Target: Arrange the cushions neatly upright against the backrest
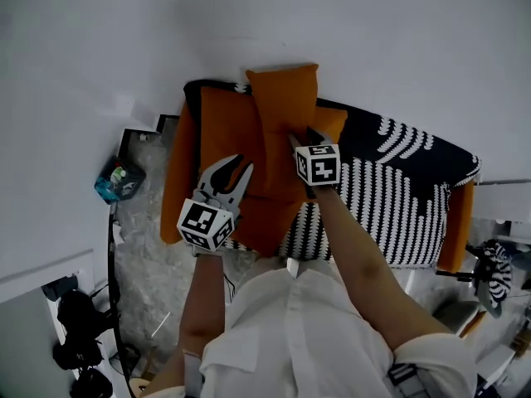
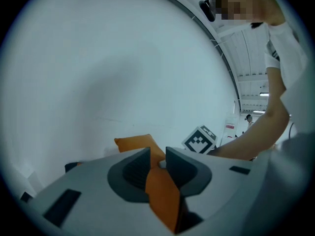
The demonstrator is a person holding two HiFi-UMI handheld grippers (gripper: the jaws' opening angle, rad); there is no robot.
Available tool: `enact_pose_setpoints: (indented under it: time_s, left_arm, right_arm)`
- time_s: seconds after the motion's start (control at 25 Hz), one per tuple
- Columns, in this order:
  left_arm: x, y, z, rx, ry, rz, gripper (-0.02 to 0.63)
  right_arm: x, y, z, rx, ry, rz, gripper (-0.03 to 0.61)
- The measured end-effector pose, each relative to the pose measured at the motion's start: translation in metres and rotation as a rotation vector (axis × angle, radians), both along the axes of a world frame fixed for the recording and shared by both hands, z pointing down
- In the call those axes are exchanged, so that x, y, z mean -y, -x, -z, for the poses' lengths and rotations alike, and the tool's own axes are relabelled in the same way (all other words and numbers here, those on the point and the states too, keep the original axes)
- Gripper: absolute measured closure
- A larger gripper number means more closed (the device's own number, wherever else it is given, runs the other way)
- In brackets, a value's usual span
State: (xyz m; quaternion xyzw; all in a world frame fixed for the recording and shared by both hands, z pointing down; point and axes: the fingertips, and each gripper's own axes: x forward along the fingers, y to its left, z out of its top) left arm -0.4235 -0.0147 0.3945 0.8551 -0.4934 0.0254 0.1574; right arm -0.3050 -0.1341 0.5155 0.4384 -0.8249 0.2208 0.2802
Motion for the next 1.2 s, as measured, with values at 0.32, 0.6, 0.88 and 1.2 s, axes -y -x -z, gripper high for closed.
enact_pose_setpoints:
  time_s: [0.32, 0.6, 0.88, 1.2]
  left_arm:
    - [0.009, -0.059, 0.013, -0.015, -0.033, -0.133, 0.517]
    - [0.005, -0.125, 0.028, 0.021, -0.048, -0.236, 0.517]
    - [-0.008, -0.210, 0.042, 0.045, -0.071, -0.323, 0.517]
    - [-0.057, -0.306, 0.044, 0.050, -0.045, -0.381, 0.517]
  right_arm:
    - [-0.037, -0.037, 0.045, -0.227, -0.226, 0.179, 0.423]
    - [-0.064, -0.098, 0.075, -0.336, -0.335, 0.248, 0.430]
    - [-0.093, -0.178, 0.097, -0.420, -0.410, 0.296, 0.431]
    - [-0.158, -0.274, 0.105, -0.536, -0.474, 0.397, 0.431]
